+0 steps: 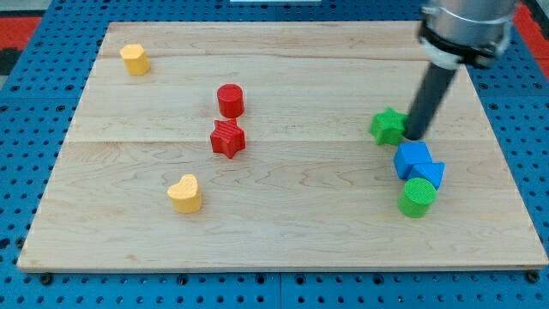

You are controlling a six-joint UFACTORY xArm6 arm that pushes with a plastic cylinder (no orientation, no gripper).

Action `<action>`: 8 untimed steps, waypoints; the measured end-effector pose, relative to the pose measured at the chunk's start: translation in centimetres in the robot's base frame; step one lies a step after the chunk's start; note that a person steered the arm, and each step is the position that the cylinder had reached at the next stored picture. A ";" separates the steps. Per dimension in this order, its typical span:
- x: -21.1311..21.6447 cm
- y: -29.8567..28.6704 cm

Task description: Push the green star towards the top center

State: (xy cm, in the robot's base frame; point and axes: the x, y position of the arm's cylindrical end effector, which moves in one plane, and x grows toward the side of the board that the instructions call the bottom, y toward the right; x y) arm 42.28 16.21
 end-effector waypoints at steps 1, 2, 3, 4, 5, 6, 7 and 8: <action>-3.4 -6.1; -0.4 -5.9; -2.1 -10.2; -6.6 -13.2; -6.4 -8.9; -9.9 -6.2; -7.4 -16.1; -6.5 -14.4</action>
State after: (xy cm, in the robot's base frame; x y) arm 35.75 1.77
